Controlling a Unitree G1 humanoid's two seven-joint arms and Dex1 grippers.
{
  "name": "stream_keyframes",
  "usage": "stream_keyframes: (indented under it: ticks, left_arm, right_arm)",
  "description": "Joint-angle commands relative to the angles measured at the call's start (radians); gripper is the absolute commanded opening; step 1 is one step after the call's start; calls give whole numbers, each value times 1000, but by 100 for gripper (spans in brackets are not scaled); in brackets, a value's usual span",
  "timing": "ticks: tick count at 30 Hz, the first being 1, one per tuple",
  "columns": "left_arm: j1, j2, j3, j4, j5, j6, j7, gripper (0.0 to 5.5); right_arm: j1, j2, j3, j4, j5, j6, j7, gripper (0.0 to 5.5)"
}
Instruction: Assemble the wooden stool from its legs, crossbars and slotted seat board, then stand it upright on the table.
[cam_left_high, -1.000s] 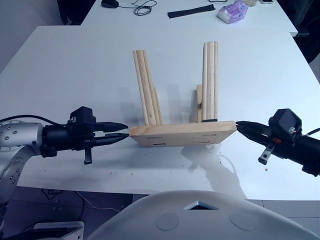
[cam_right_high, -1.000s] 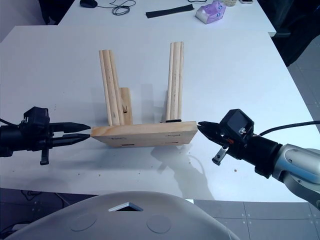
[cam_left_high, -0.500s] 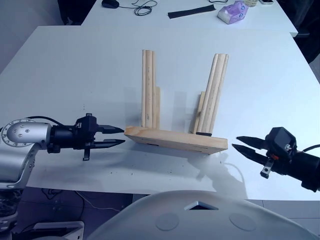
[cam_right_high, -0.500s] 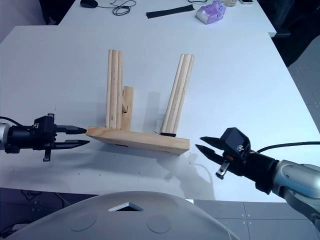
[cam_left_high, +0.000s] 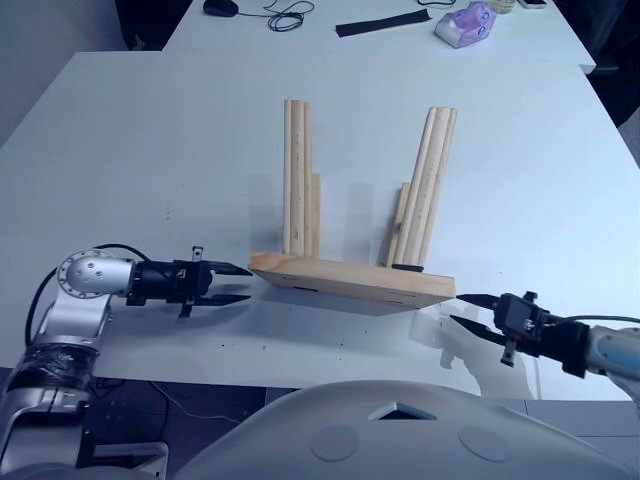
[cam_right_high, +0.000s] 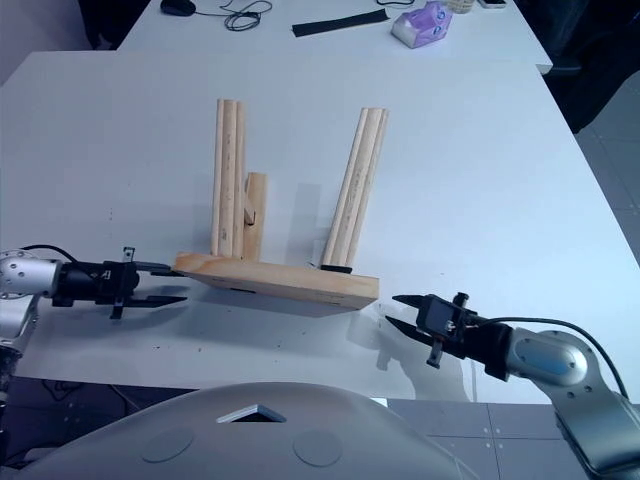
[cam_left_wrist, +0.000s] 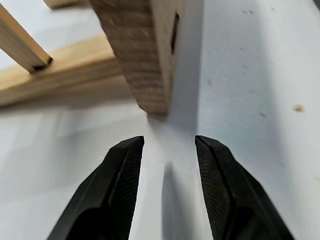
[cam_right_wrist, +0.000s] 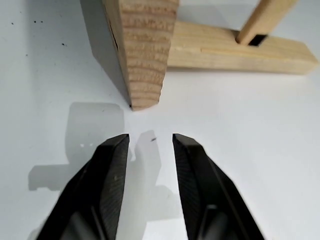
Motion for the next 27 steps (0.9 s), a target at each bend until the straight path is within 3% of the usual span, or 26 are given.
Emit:
stream_keyframes:
  ticks: [1, 7, 16, 21, 27]
  left_arm:
    - [-34, -40, -39, 43, 25, -47, 24, 192]
    - [-60, -53, -78, 102, 47, -110, 18, 194]
    - [-95, -112, -135, 170, 89, -196, 72, 194]
    - [-102, -125, -173, 187, 102, -229, 85, 194]
    - [-125, -113, -202, 216, 91, -241, 69, 136]
  right_arm:
    - [-101, 39, 76, 59, -37, -19, 30, 160]
    - [-179, 69, 134, 89, -55, -12, 58, 220]
    - [-218, 105, 185, 142, -99, -36, 62, 353]
    - [-258, 128, 216, 165, -105, -32, 70, 353]
    - [-264, 144, 220, 172, -104, -25, 70, 257]
